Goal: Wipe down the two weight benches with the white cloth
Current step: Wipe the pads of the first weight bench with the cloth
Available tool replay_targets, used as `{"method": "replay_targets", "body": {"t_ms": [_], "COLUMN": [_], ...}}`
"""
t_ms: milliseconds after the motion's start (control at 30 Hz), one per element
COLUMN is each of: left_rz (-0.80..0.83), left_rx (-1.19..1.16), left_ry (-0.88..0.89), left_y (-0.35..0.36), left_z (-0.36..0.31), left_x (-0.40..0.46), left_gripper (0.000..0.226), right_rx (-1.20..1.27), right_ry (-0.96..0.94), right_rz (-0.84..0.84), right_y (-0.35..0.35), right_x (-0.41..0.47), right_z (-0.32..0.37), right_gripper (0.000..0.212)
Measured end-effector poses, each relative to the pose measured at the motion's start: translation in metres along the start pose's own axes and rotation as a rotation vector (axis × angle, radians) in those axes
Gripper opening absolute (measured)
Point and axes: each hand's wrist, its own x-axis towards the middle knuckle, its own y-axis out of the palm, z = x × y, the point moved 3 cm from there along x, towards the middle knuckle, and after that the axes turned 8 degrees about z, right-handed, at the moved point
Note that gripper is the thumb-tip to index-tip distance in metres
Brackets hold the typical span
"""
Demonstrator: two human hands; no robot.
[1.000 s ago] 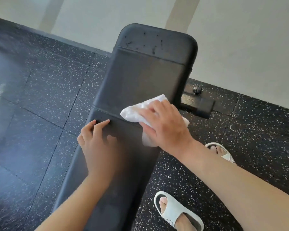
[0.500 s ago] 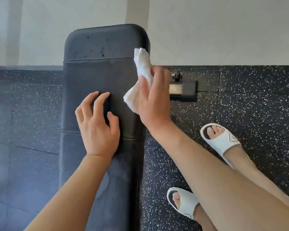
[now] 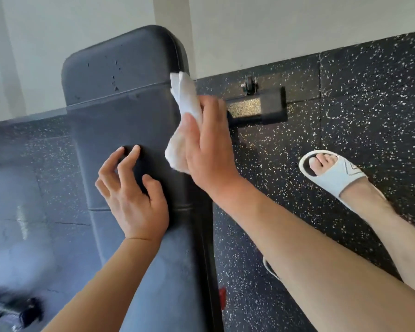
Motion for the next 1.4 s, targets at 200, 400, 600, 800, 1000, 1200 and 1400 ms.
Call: {"method": "replay_targets", "body": {"t_ms": [200,400,600,800,1000,1200,1400], "left_rz": [0.016,0.014,0.017,-0.094,-0.141,-0.131,-0.115], "left_rx": [-0.005,0.002,-0.033,-0.105,-0.112,-0.11,-0.178], "left_ry": [-0.008,-0.01,-0.025,-0.219,-0.328,-0.309,-0.36], "left_y": [0.0,0.003,0.0,-0.008,-0.008,-0.008,-0.013], "left_z": [-0.001,0.004,0.004,0.007,0.009,0.011,0.012], "left_x": [-0.001,0.0,0.003,0.001,-0.003,0.0,-0.001], "left_gripper": [0.054,0.053,0.05,0.053,0.049,0.048,0.053], "right_rx": [-0.092,-0.259,-0.616,-0.826,-0.869,-0.965,-0.845], "right_ry": [-0.05,-0.107,-0.45,-0.784,-0.936,-0.987,-1.028], "right_rz": [0.035,0.376,0.405,0.65,0.921,1.17,1.139], "right_y": [-0.001,-0.016,-0.006,0.06,0.1,0.154,0.17], "right_x": [0.013,-0.091,-0.03,0.032,0.05,0.065,0.063], "right_z": [0.014,0.0,0.03,0.064,0.074,0.092,0.098], "right_gripper": [0.021,0.027,0.014,0.025,0.035,0.043,0.036]}}
